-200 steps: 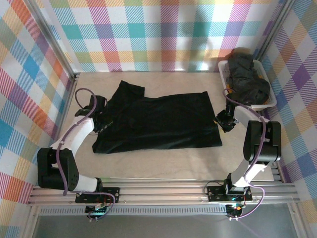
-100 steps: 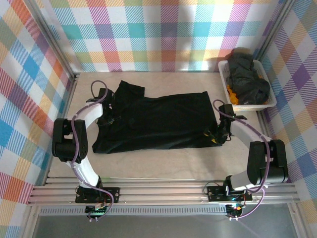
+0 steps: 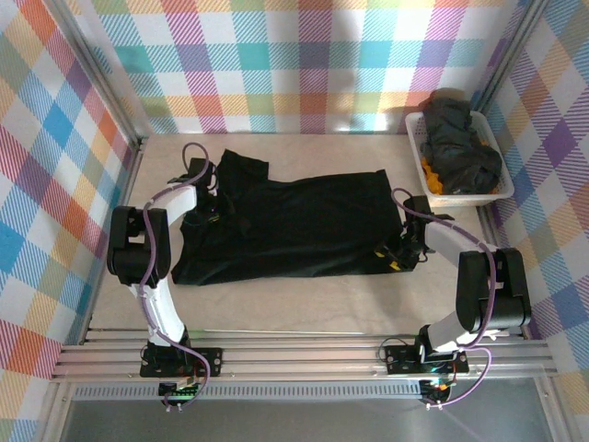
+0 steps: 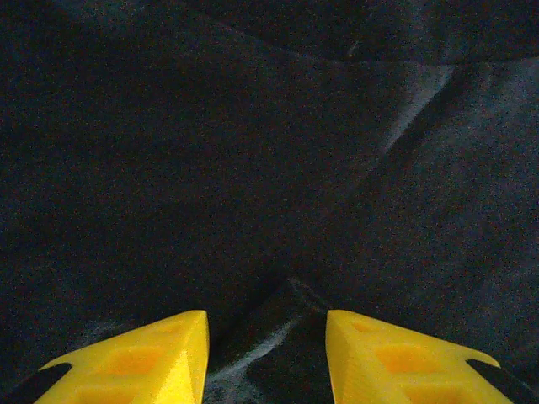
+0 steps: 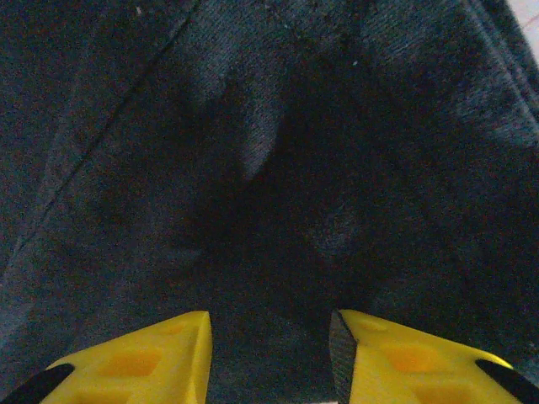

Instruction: Fold and stack the t-shirts

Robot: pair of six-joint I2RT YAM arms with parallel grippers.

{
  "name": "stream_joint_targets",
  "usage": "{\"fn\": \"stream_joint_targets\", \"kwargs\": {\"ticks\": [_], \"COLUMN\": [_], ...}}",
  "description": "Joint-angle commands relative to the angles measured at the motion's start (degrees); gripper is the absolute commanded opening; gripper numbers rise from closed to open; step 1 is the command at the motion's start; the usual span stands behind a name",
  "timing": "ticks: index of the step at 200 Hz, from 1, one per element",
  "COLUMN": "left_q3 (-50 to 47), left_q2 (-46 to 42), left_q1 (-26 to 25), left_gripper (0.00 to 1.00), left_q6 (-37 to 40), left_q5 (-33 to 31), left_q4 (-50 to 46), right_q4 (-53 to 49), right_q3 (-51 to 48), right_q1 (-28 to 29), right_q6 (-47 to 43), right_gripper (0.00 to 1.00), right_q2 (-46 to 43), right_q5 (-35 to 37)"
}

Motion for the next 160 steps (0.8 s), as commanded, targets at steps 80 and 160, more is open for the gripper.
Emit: {"fn": "stream_joint_targets", "kwargs": {"ticks": [80,160], "left_q3": [4.84,5.04], "left_q2": [4.23,0.88], "left_q1": [0.01,-2.02], "left_gripper": [0.31,0.00], "left_q6": [3.65,4.00], "left_q5": [-0.43,-3.24], "left_q4": [-1.59,-2.59], "right_q4": [0.07,-0.23], "right_q3": [0.96,0.74], "right_q1": [-0.26,-0.25], "right_q6": [-0.54,-0.30], "right_gripper": [0.42,0.42], "right_q2": [0.29,0.29], "right_q5": [-1.52,-0.64]}}
